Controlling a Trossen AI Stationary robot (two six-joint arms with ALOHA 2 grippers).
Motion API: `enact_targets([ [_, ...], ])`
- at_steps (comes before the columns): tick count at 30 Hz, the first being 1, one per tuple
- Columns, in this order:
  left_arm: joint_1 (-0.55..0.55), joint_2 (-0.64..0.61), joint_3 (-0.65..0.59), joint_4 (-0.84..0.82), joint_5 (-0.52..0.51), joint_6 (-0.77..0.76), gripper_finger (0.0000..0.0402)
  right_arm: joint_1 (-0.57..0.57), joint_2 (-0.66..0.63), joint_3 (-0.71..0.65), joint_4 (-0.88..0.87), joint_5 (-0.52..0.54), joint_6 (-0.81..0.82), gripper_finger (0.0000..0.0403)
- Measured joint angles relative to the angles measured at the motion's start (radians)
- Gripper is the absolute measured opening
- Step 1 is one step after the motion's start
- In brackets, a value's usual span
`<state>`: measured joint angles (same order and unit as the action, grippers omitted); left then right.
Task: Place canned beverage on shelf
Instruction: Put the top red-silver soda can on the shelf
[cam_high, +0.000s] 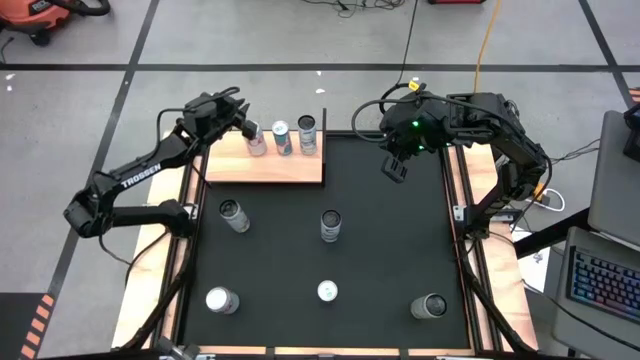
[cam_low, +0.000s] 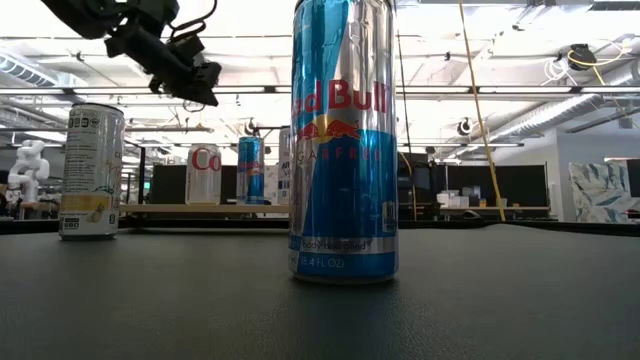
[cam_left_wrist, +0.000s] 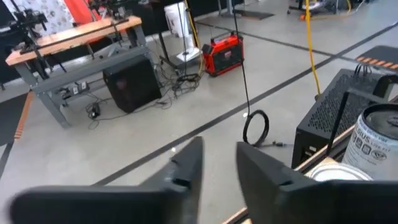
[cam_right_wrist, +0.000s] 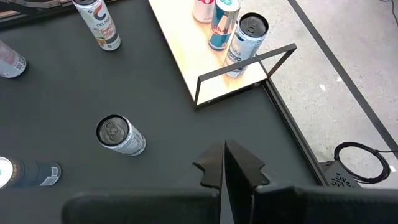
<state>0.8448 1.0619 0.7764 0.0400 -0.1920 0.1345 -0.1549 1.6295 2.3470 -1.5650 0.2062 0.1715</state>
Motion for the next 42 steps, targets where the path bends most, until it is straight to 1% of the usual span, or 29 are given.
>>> enact_targets([
  [4,0.0,0.009,0.034,-0.105,-0.019,-0.047,0.0019,0.0,0.0,0.0,0.0,0.001,0.0,0.0],
  [6,0.0,0.011,0.05,-0.16,-0.02,-0.049,0.0006,0.0,0.0,0.0,0.0,0.001,0.0,0.0],
  [10,-0.007,0.011,0.072,-0.214,-0.02,-0.063,0.0009,0.0,0.0,0.0,0.0,0.002,0.0,0.0],
  [13,-0.007,0.011,0.098,-0.245,-0.009,-0.14,0.001,0.0,0.0,0.0,0.0,0.002,0.0,0.0],
  [16,-0.007,0.021,0.135,-0.296,0.046,-0.222,0.001,0.0,0.0,0.0,0.0,0.002,0.0,0.0],
  [20,-0.008,0.069,0.193,-0.396,0.07,-0.311,0.001,0.0,0.0,0.0,0.001,0.002,0.0,0.0],
  [22,-0.007,0.106,0.21,-0.429,0.071,-0.313,0.001,0.0,0.0,0.0,0.001,0.002,0.0,0.0],
  [26,-0.007,0.183,0.23,-0.443,0.07,-0.289,0.001,0.0,0.0,0.0,0.0,0.002,0.0,0.0],
  [28,-0.008,0.202,0.246,-0.44,0.038,-0.26,0.001,0.0,0.0,0.0,0.0,0.002,0.0,0.0],
  [30,-0.007,0.213,0.266,-0.444,-0.016,-0.256,0.001,0.0,0.0,0.0,0.0,0.002,0.0,0.0],
  [32,-0.004,0.216,0.283,-0.447,-0.041,-0.256,0.001,0.0,0.0,0.0,0.0,0.002,0.0,0.0],
  [34,0.005,0.217,0.298,-0.455,-0.043,-0.26,0.001,0.0,0.0,0.0,0.0,0.002,-0.002,0.0],
  [39,0.021,0.262,0.354,-0.575,-0.042,-0.309,0.001,0.0,0.0,0.0,0.001,0.002,-0.007,0.0],
  [42,0.024,0.293,0.362,-0.581,-0.03,-0.31,0.001,0.0,0.0,0.0,0.001,0.002,-0.007,0.0],
])
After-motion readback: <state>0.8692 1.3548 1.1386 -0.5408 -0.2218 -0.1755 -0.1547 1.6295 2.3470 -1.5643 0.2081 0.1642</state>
